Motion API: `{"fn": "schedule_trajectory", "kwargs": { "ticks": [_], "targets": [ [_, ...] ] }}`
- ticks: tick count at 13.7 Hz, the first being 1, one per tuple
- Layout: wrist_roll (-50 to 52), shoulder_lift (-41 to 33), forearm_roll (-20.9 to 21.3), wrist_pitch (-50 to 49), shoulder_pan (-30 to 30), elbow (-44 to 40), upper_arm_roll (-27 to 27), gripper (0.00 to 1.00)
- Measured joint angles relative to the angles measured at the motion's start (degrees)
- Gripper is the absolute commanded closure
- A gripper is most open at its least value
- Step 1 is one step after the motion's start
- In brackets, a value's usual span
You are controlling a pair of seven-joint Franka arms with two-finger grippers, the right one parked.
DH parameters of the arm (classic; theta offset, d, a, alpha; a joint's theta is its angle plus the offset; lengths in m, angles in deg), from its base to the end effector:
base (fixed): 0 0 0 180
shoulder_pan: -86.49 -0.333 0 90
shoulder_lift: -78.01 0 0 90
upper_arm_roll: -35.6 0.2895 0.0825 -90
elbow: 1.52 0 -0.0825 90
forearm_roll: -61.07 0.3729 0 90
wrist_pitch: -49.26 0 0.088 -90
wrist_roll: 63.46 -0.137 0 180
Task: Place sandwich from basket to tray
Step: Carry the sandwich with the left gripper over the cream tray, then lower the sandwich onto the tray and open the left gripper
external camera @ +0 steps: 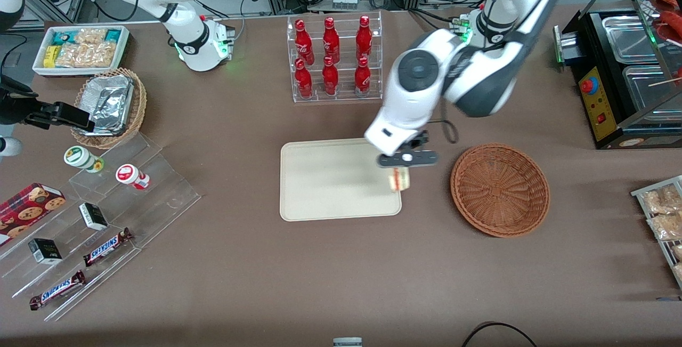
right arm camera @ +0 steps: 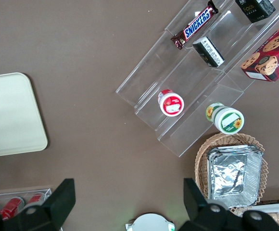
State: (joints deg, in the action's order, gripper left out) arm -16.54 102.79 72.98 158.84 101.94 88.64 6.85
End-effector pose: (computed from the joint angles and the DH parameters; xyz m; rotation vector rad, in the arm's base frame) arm 0.4972 -0.4102 0.3622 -3.1209 -0.0139 0.0514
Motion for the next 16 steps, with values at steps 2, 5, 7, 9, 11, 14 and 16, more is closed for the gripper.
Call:
{"fn": "schedule_trajectory", "kwargs": {
  "ticks": [2,5,7,9,11,14,16],
  "targets": [
    [2.87,5.12,3.42,0.10,3.93,-3.12,0.01,1.00],
    [3.82,10.75,5.08,2.46,7.09,-6.43,0.04,1.00],
    [3.97,13.04,6.43,5.95,8.41,-7.14,0.07,1.00],
    [5.81,15.21,9.23,8.77,9.72,-7.21,0.09,1.00],
    [7.76,17.63,12.29,10.65,10.91,-7.25,0.11,1.00],
    [9.14,20.50,14.26,12.27,11.94,-7.31,0.12,1.00],
    [9.15,21.42,14.45,12.52,11.95,-7.38,0.16,0.57]
  ]
}}
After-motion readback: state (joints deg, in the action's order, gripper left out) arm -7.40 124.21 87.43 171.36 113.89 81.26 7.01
